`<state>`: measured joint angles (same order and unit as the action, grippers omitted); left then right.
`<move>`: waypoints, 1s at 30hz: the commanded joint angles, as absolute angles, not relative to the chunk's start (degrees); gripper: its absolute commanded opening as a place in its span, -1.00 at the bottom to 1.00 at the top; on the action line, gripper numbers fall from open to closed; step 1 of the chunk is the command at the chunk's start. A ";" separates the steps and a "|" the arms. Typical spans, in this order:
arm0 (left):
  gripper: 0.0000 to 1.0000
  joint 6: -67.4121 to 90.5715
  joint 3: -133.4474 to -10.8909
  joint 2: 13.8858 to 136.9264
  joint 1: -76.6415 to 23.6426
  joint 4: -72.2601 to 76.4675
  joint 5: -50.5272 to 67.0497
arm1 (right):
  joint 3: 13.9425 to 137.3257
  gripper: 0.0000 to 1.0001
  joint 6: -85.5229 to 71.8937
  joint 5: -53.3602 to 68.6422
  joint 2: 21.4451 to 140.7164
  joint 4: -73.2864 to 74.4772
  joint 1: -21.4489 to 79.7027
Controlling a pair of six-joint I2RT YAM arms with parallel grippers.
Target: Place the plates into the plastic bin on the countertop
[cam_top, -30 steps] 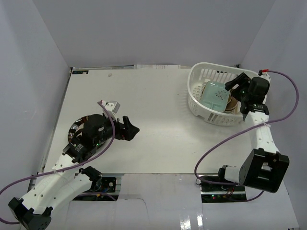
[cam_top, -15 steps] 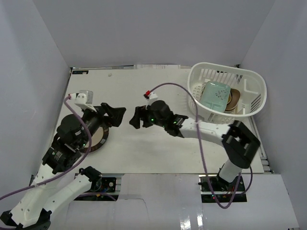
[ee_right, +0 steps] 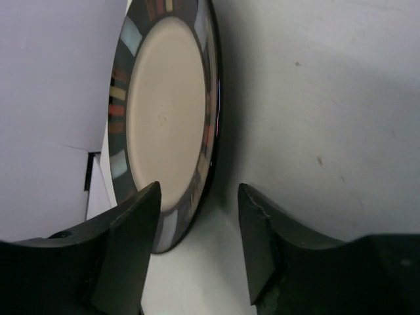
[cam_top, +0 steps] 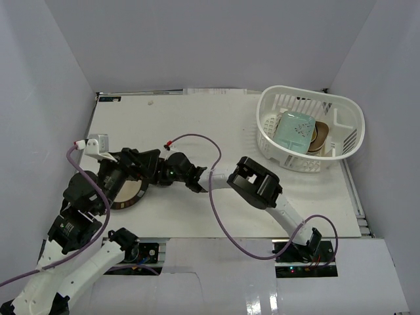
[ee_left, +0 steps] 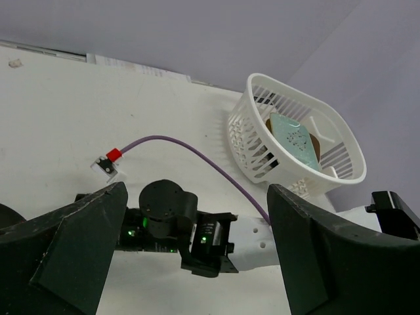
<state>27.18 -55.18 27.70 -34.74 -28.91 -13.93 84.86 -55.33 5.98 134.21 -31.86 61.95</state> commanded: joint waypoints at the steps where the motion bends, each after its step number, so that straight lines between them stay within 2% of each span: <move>1: 0.96 28.65 -53.79 27.69 -34.98 -30.59 -14.24 | 90.95 0.09 -65.02 8.34 141.03 -36.21 61.87; 3: 0.96 28.92 -53.27 27.77 -35.07 -30.59 -14.68 | 93.95 -0.08 -67.22 8.87 143.34 -36.65 62.05; 4: 0.96 28.83 -53.17 28.03 -34.98 -30.59 -14.76 | 93.96 -0.40 -69.41 9.31 144.31 -38.30 62.05; 7: 0.96 28.48 -53.09 28.39 -34.98 -30.59 -14.94 | 91.77 -0.83 -69.96 9.14 142.66 -40.34 61.70; 9: 0.96 27.69 -53.52 28.56 -34.98 -30.59 -14.68 | 87.13 -0.84 -68.65 8.44 139.68 -42.18 61.53; 14: 0.96 25.76 -57.56 29.70 -34.98 -30.59 -15.12 | 74.99 -0.85 -59.71 4.93 121.41 -45.44 60.73; 18: 0.96 25.22 -60.64 29.09 -34.98 -29.89 -13.28 | 63.92 -0.85 -49.41 -3.04 98.86 -41.16 58.02; 20: 0.96 25.66 -59.51 28.22 -34.98 -29.01 -10.73 | 58.29 -0.85 -46.86 -3.43 91.62 -38.51 55.04; 23: 0.96 26.98 -54.96 27.78 -34.89 -27.78 -7.05 | 50.29 -0.85 -44.92 -2.02 76.94 -33.68 45.29; 24: 0.96 27.33 -53.71 27.77 -34.98 -27.60 -6.34 | 49.06 -0.85 -43.52 -2.02 70.20 -31.49 39.26; 26: 0.96 27.86 -50.28 28.04 -34.98 -27.34 -2.74 | 46.76 -0.85 -42.46 -1.59 64.45 -23.75 32.29; 30: 0.96 27.16 -45.27 29.18 -34.98 -27.07 1.30 | 47.37 -0.85 -39.64 6.84 55.64 -13.99 8.48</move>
